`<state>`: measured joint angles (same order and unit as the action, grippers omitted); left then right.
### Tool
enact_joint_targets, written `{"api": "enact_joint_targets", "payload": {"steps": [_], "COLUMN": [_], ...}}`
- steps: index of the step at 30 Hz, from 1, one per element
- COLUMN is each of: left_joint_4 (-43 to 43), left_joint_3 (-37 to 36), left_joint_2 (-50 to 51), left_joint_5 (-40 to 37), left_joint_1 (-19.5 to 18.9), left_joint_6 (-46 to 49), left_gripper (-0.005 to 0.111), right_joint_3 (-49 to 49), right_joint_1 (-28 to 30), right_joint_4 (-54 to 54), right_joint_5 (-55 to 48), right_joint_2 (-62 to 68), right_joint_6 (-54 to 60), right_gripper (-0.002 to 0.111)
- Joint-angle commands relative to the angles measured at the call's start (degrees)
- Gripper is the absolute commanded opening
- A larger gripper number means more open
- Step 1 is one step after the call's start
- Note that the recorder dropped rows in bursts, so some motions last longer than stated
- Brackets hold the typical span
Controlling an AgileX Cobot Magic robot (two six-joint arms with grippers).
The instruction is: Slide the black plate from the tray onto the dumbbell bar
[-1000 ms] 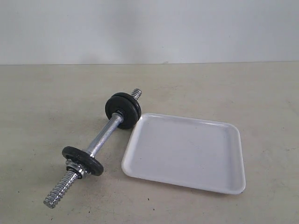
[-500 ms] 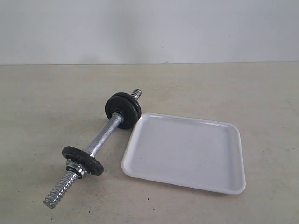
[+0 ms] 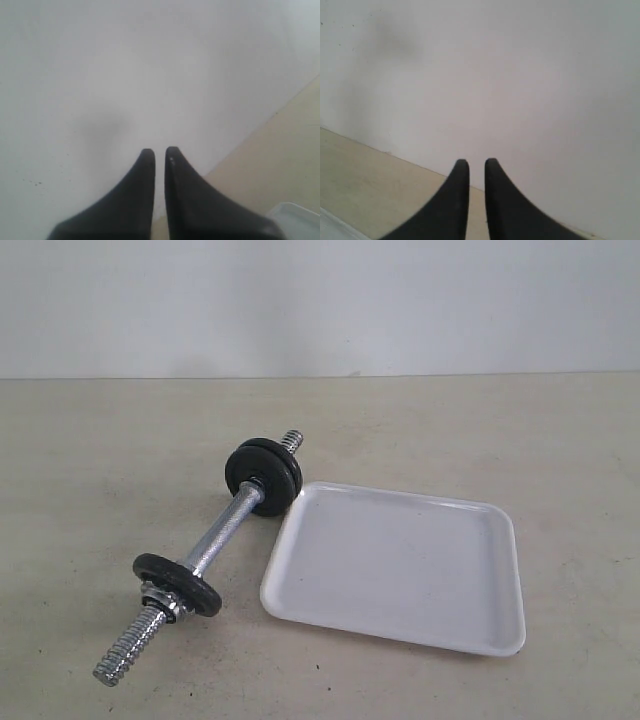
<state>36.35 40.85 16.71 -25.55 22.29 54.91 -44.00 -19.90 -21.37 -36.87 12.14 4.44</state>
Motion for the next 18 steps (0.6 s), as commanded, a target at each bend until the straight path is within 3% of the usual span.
{"api": "enact_joint_targets", "payload": {"steps": [1, 6, 9, 18], "left_joint_4": [10.4, 23.9, 29.7, 33.7], "left_joint_3": [-8.6, -16.3, -18.8, -20.2], "left_joint_2": [-0.3, -0.3, -0.3, -0.2], "left_joint_5": [6.7, 14.3, 14.9, 14.8], "left_joint_1": [0.0, 0.0, 0.0, 0.0], "left_joint_6": [8.3, 17.6, 23.2, 24.7], "left_gripper": [0.004, 0.004, 0.004, 0.004], "right_joint_3": [0.0, 1.5, 4.7, 22.6], "right_joint_1": [0.0, 0.0, 0.0, 0.0], "right_joint_4": [0.8, 5.8, 11.4, 23.6], "right_joint_5": [1.2, 9.7, 17.0, 33.5], "right_joint_2": [-0.3, -0.3, -0.3, 0.0], "right_joint_6": [-3.4, -4.9, -3.6, -3.0], "right_gripper": [0.009, 0.008, 0.008, 0.008]}}
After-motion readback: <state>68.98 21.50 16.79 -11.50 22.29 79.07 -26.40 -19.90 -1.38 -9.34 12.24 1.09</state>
